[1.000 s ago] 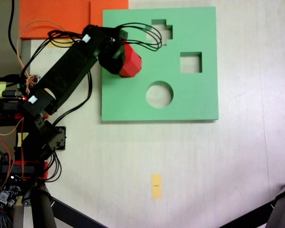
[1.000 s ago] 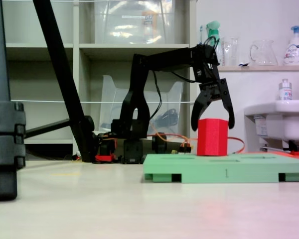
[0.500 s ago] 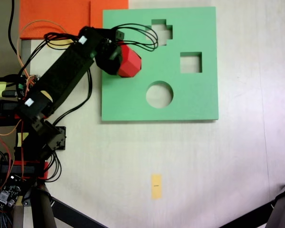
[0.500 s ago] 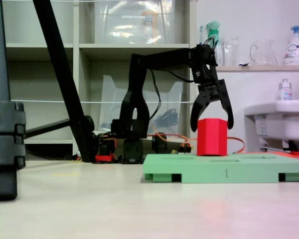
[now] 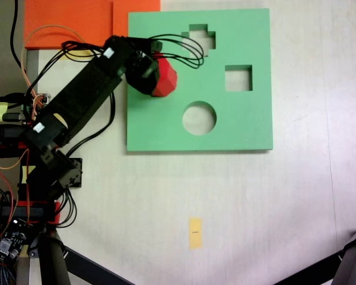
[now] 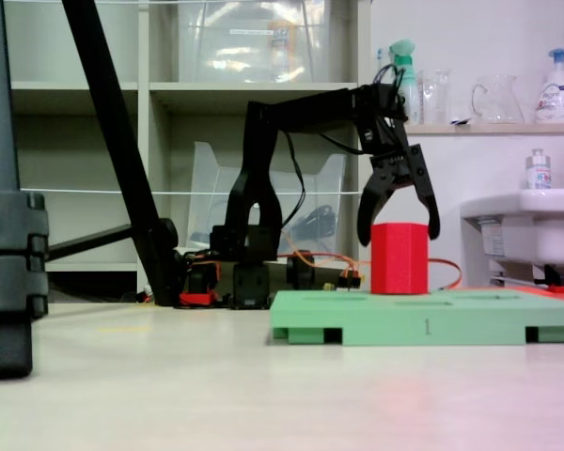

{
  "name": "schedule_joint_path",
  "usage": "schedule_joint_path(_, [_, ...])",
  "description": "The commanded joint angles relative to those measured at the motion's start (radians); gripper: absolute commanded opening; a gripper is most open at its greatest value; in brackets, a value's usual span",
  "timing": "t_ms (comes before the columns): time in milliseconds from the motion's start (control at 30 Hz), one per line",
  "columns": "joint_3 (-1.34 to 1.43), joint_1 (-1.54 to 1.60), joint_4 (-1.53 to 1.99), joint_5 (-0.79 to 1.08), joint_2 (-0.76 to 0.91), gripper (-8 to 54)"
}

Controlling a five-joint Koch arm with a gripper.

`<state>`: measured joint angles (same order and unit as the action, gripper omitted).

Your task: Put the octagonal pillar block into the corresponding hole

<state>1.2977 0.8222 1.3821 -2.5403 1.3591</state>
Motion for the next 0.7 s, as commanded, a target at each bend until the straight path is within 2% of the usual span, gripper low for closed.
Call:
schedule_joint_path(0, [-0.015, -0.012, -0.003, 0.011, -0.006, 21.2])
schedule_joint_path(167, [-0.018, -0.017, -0.006, 0.015, -0.052, 21.3])
schedule_joint_path(267, [-0.018, -0.009, -0.009, 0.015, -0.067, 24.0])
schedule_joint_path(667, [-0.002, 0.072, 0.009, 0.012, -0.031, 24.4])
